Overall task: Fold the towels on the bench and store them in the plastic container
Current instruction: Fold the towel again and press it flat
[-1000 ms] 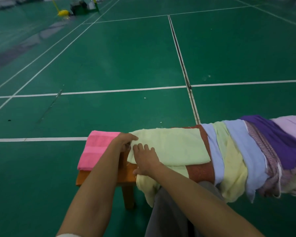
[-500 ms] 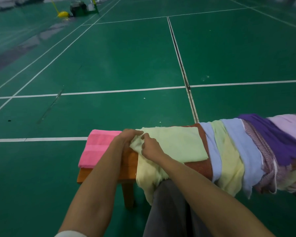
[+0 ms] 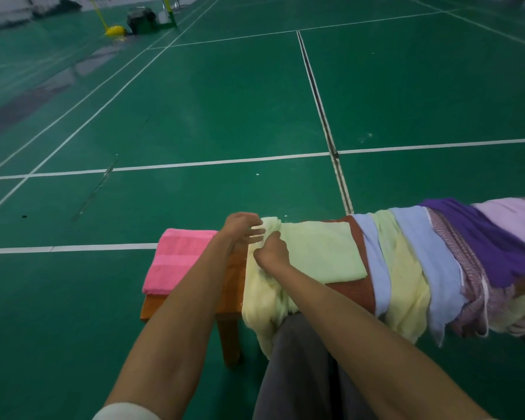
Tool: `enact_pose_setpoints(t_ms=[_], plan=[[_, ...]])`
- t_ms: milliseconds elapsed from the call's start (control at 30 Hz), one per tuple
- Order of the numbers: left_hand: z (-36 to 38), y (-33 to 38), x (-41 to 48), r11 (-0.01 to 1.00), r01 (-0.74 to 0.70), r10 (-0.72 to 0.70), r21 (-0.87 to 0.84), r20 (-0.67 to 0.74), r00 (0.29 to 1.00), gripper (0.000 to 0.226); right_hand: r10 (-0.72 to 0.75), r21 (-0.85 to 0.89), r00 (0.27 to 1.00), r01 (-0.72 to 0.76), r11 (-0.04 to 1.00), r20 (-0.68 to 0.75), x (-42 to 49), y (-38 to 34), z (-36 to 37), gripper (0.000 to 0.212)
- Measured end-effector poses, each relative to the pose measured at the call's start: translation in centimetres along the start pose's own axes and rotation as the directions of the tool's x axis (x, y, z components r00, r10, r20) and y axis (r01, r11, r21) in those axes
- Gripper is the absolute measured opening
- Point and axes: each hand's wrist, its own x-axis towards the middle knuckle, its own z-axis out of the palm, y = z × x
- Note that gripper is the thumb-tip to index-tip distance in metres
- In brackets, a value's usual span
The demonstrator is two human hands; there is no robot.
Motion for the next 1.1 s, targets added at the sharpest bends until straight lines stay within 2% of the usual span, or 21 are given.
enact_pose_setpoints(t_ms=[67,133,200,267,333,433,533,600,700,800,867,1033,1100], plan=[[-0.1,-0.7,0.5,1.000,0.019,-0.020,-0.010,-0.095,0.995,0.012,0.020,0.053,1.000,-0.020,0.998,0.006,0.4,0.5,-0.6,0.043],[-0.2,-1.4,1.0,0.989,0.099,-0.082,0.108,-0.151,0.985,0.031,0.015,0.083,1.000,-0.016,0.996,0.020,0.7,1.0,-1.2,0.041],[0.3,-1.6,0.8,0.953,0.193,-0.166,0.232,-0.131,0.977,0.056,-0.044,0.076,0.997,0.039,0.996,0.063,0.7,1.2,-1.7,0.047],[1.4,-1.1,0.3,0.937,0.206,-0.184,0.283,-0.102,0.978,0.067,-0.149,0.044,0.981,0.145,0.989,0.121,0.3,1.0,-1.9,0.048],[2.6,-0.6,0.2,0.888,0.184,-0.148,0.423,-0.115,0.982,0.072,-0.259,-0.010,0.953,0.264,0.965,0.156,0.1,1.0,-1.8,0.043],[3.5,-0.7,0.3,0.799,0.155,-0.077,0.581,-0.157,0.985,0.053,-0.345,-0.120,0.916,0.373,0.920,0.203,-0.6,1.5,-2.1,0.034],[2.8,-1.1,0.9,0.695,0.100,0.149,0.712,-0.279,0.949,0.021,-0.390,-0.186,0.900,0.424,0.886,0.193,-1.3,2.4,-2.9,0.032],[2.6,-1.3,0.8,0.692,0.055,0.272,0.720,-0.330,0.904,0.013,-0.418,-0.167,0.894,0.442,0.881,0.158,-1.5,2.7,-3.6,0.031],[3.6,-0.6,0.2,0.701,-0.016,0.379,0.713,-0.353,0.856,0.014,-0.365,0.026,0.928,0.364,0.931,0.078,-1.4,3.1,-5.2,0.031],[5.4,0.3,0.3,0.740,-0.090,0.406,0.667,-0.337,0.849,0.019,-0.300,0.185,0.954,0.292,0.939,0.019,-1.2,4.3,-7.3,0.021],[6.8,0.4,0.6,0.747,-0.112,0.401,0.655,-0.310,0.862,0.018,-0.258,0.231,0.966,0.244,0.942,0.032,-1.4,5.2,-8.7,0.018],[10.5,0.2,1.0,0.739,-0.149,0.391,0.658,-0.238,0.889,0.020,-0.151,0.297,0.979,0.104,0.949,0.139,-1.4,7.2,-11.1,0.038],[12.2,-0.1,0.9,0.738,-0.158,0.380,0.656,-0.210,0.901,0.019,-0.130,0.310,0.978,0.074,0.948,0.161,-1.4,8.2,-12.3,0.033]])
